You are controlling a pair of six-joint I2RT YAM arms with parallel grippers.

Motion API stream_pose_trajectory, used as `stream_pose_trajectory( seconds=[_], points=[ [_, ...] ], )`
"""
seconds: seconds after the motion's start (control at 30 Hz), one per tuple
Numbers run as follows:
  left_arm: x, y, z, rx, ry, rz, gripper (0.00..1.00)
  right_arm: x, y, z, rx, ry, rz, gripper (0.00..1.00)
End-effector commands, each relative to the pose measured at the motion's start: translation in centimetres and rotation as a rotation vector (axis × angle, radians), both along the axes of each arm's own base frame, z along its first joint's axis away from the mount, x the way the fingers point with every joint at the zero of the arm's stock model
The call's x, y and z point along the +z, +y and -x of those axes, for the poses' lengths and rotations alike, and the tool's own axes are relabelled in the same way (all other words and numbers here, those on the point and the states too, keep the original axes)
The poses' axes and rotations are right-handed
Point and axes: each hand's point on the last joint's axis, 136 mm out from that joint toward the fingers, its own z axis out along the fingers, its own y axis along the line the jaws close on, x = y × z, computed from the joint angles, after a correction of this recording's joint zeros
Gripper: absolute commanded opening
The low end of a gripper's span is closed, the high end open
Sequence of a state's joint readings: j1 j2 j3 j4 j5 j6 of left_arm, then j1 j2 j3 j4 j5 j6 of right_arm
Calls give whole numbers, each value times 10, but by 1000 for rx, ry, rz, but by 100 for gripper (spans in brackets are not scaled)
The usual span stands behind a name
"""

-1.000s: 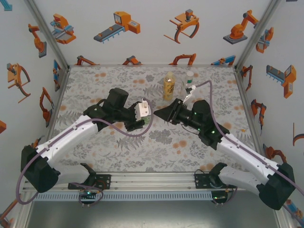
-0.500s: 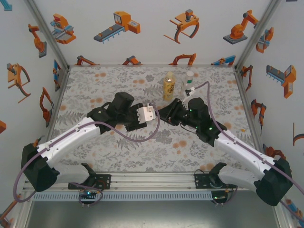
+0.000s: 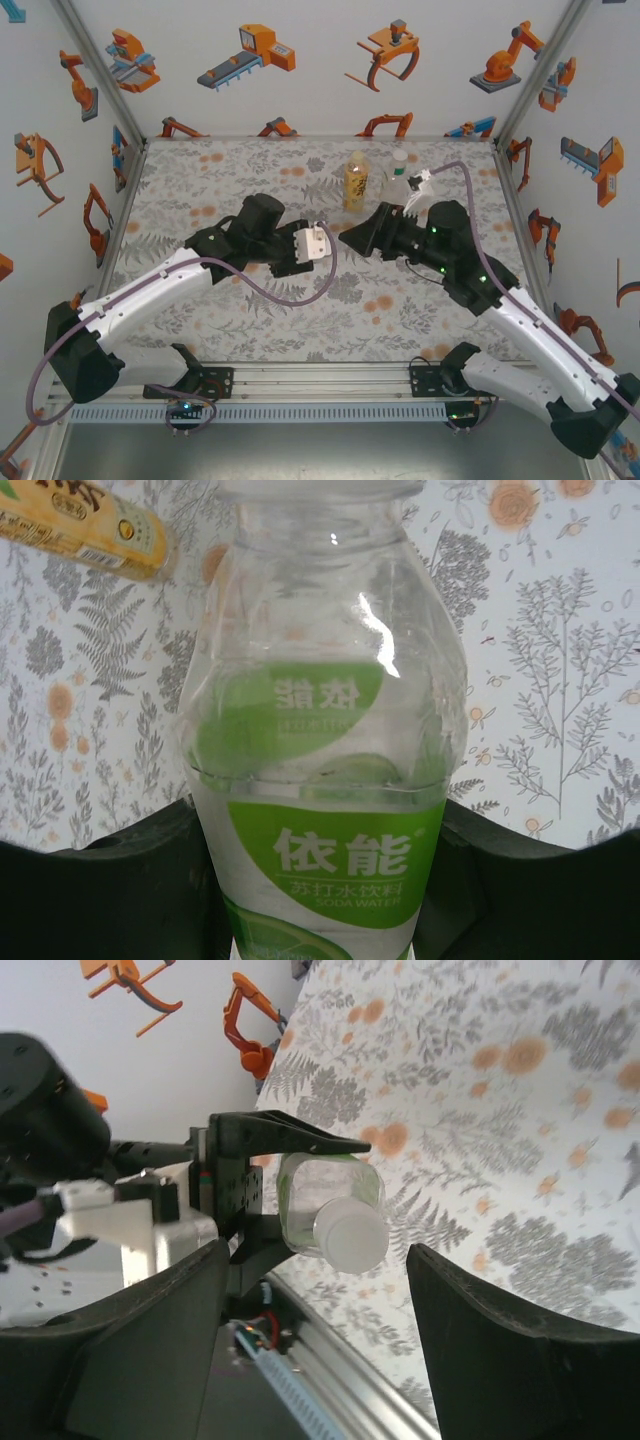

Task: Screw on the bottle caps

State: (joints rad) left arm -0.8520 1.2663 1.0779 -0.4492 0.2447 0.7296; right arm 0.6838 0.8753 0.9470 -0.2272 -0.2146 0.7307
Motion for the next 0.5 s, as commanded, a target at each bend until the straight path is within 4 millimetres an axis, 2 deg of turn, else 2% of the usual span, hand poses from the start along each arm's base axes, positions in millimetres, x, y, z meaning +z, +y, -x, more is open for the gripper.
stream_pose_trajectory(
  seconds=[0.0, 0.1, 0.3, 0.47],
  points=[
    [16, -7, 16, -98, 52, 63, 0, 13, -10, 12, 72, -249, 172, 64],
    [20, -10, 31, -172, 169, 86, 0, 20, -2, 34, 226, -447, 252, 62],
    [25, -10, 59, -313, 431, 95, 0, 16, 10, 86, 594, -796, 387, 58],
    [31, -7, 79, -421, 604, 86, 0, 16, 12, 104, 734, -937, 439, 57]
  ],
)
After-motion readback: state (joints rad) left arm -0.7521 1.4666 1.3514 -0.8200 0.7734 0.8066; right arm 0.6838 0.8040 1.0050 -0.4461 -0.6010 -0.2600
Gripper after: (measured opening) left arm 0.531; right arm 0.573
